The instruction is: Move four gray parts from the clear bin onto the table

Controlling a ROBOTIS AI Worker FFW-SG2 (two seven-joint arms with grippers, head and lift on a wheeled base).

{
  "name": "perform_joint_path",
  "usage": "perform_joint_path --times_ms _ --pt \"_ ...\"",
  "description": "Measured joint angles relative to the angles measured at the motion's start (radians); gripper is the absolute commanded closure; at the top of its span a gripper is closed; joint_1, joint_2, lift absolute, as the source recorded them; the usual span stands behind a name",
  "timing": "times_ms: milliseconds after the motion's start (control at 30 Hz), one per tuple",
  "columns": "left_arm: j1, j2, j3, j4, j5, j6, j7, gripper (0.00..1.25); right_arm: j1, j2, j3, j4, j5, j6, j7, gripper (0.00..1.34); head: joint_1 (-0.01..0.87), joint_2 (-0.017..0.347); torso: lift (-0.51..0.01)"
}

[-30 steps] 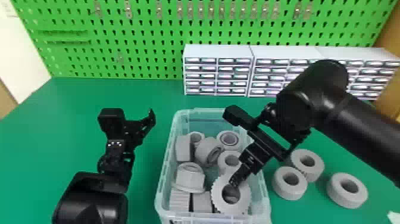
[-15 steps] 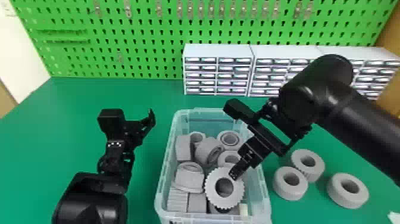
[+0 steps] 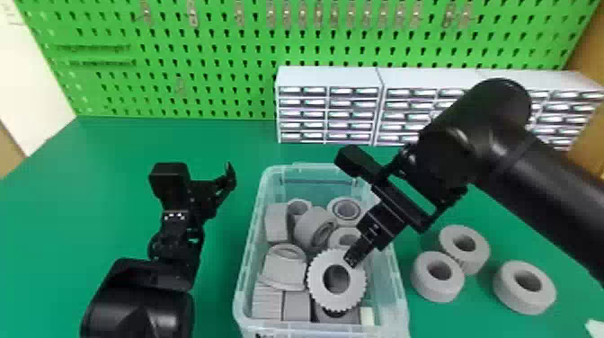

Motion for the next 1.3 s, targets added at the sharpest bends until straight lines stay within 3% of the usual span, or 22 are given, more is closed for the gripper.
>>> perform_joint_path --times_ms 533,1300 --pt "-0.007 0.0 0.001 0.0 0.0 0.0 0.0 0.1 -0.01 -0.001 0.059 0.051 -0.011 -0.011 0.038 0.63 0.693 0.072 -0.052" --pt "-0.029 0.023 -0.01 0.002 0.007 0.0 0.001 0.1 -0.042 0.037 0.14 0.101 0.026 -0.063 0.132 0.59 0.693 0.072 -0.052"
